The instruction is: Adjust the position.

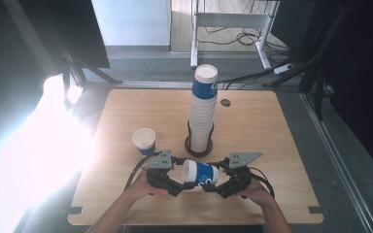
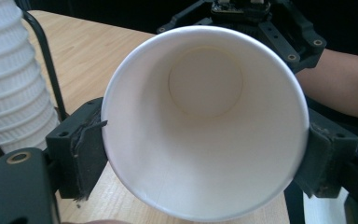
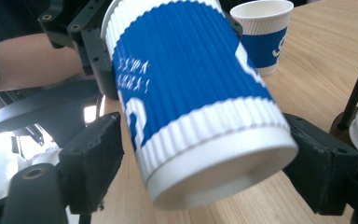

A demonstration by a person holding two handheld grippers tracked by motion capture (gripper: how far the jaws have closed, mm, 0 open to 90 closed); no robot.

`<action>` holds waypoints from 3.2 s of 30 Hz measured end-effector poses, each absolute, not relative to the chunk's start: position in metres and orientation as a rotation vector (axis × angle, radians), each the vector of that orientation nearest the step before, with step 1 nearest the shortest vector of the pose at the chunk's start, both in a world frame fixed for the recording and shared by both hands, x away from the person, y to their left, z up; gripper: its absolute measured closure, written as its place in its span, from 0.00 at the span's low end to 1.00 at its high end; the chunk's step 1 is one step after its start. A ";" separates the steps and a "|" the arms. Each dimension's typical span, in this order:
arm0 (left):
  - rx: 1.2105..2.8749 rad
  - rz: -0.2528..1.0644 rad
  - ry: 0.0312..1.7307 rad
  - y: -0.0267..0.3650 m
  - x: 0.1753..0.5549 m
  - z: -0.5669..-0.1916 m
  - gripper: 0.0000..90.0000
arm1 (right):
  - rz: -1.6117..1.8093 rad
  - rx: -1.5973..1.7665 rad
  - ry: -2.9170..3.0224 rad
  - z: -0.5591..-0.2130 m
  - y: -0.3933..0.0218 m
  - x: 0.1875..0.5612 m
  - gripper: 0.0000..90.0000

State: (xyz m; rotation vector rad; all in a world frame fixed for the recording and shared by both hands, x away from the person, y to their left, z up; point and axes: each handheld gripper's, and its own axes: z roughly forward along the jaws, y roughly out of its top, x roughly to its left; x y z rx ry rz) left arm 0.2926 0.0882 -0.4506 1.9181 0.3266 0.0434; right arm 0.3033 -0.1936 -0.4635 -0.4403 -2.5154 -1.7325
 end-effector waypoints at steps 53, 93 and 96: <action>2.279 0.183 0.266 0.079 0.304 -0.423 0.18 | -1.554 -0.342 -2.846 -0.439 -0.174 0.303 0.16; 2.205 0.219 0.331 0.075 0.298 -0.422 0.10 | -1.567 -0.346 -2.913 -0.463 -0.160 0.303 0.28; 2.152 0.243 0.369 0.080 0.295 -0.422 0.10 | -1.612 -0.396 -2.881 -0.462 -0.165 0.303 0.28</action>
